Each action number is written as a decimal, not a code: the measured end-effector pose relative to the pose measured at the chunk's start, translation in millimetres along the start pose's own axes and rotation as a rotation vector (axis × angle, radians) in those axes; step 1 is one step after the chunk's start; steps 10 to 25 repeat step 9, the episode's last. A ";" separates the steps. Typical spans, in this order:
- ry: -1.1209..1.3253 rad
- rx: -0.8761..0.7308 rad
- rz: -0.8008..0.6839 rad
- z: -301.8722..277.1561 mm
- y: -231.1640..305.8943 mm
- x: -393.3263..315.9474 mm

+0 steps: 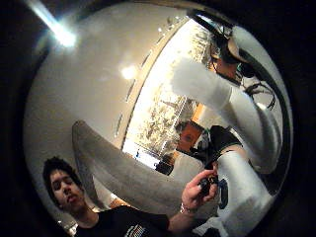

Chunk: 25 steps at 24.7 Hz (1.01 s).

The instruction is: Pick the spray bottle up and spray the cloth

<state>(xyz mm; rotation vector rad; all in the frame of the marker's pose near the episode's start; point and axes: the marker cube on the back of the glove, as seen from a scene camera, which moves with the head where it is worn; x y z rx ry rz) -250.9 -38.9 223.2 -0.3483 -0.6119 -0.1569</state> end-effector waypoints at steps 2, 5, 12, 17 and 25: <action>0.059 0.003 -0.057 -24.8 7.8 -0.8; 0.179 -0.034 -0.161 -62.2 29.2 8.4; 0.292 -0.024 -0.178 -93.7 48.4 22.7; 0.292 -0.024 -0.178 -93.7 48.4 22.7; 0.292 -0.024 -0.178 -93.7 48.4 22.7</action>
